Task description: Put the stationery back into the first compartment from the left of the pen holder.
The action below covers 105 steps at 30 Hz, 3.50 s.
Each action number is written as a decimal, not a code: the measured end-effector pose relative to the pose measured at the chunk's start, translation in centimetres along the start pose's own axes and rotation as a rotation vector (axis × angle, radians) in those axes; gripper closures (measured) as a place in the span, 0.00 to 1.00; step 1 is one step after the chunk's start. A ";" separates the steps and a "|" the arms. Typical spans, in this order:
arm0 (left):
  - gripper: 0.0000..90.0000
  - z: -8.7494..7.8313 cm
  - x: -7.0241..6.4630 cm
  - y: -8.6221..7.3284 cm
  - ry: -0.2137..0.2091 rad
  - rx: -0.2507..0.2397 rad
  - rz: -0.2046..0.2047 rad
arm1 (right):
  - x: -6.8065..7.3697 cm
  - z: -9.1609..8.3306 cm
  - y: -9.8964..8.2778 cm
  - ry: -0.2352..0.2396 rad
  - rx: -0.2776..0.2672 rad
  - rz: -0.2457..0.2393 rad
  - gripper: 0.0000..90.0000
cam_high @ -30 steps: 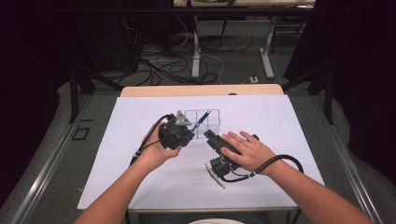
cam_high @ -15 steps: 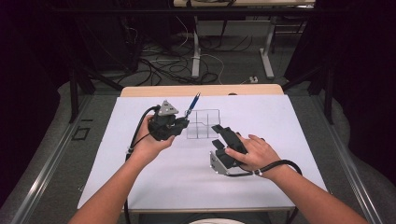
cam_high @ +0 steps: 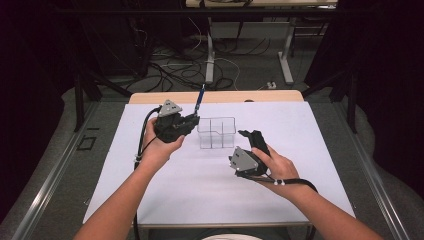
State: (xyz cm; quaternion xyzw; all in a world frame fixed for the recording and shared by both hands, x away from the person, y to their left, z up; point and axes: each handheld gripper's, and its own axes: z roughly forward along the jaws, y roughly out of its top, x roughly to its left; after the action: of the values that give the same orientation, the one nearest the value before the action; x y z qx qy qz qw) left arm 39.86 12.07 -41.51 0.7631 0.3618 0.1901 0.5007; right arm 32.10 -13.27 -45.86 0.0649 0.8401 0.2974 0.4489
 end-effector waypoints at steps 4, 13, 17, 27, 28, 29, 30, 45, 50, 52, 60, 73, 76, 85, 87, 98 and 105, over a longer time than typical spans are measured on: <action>0.88 0.3 0.3 0.1 0.005 -0.042 -0.017 | -0.1 0.1 -0.6 0.004 0.008 0.066 0.05; 0.88 1.8 0.6 -0.2 0.032 -0.096 -0.044 | 0.0 0.5 -2.9 0.043 0.028 0.355 0.00; 0.88 2.6 0.7 -0.4 0.035 -0.108 -0.056 | -0.4 0.6 -3.9 0.035 0.042 0.478 0.00; 0.88 4.5 0.8 -1.2 0.039 -0.103 -0.072 | -1.4 0.7 -6.4 0.011 0.065 0.768 0.00; 0.88 4.7 0.8 -1.4 0.040 -0.105 -0.075 | -1.4 0.7 -6.6 0.010 0.065 0.795 0.00; 0.88 4.9 0.8 -1.5 0.040 -0.103 -0.081 | -1.5 0.7 -6.8 0.012 0.063 0.823 0.00; 0.88 5.1 0.8 -1.6 0.041 -0.097 -0.085 | -1.5 0.6 -7.2 0.012 0.070 0.850 0.00; 0.88 7.2 0.9 -3.0 0.045 -0.068 -0.089 | -1.2 0.7 -7.8 -0.010 0.069 0.900 0.00; 0.88 7.7 1.1 -3.5 0.046 -0.032 -0.091 | -1.3 0.7 -7.9 -0.012 0.071 0.906 0.00; 0.88 7.8 1.1 -3.5 0.047 -0.026 -0.091 | -1.3 0.8 -7.9 -0.013 0.068 0.910 0.00; 0.88 8.1 1.0 -3.6 0.055 -0.031 -0.097 | -1.3 0.7 -8.0 -0.004 0.063 0.911 0.00; 0.88 8.9 1.4 -3.8 0.082 -0.015 -0.080 | -1.2 0.8 -7.8 0.005 0.059 0.915 0.00; 0.88 9.0 1.4 -3.9 0.084 -0.005 -0.075 | -1.1 0.9 -7.8 0.012 0.058 0.913 0.00; 0.88 9.3 1.5 -4.1 0.095 0.020 -0.068 | -1.2 0.9 -7.8 0.018 0.057 0.910 0.00; 0.88 9.3 1.5 -4.1 0.098 0.026 -0.069 | -1.2 1.0 -7.8 0.019 0.055 0.913 0.00; 0.82 9.0 1.3 -4.0 0.100 0.050 -0.047 | -1.2 0.9 -7.9 0.019 0.053 0.926 0.00; 0.58 7.8 1.2 -3.5 0.105 0.021 -0.066 | -1.2 0.9 -7.8 0.026 0.054 0.926 0.00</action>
State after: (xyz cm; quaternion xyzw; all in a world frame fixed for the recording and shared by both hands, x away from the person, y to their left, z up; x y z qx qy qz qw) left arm 44.51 8.90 -48.08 0.7451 0.4144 0.2094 0.4789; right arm 34.74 -19.73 -49.72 0.4412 0.7357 0.4454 0.2562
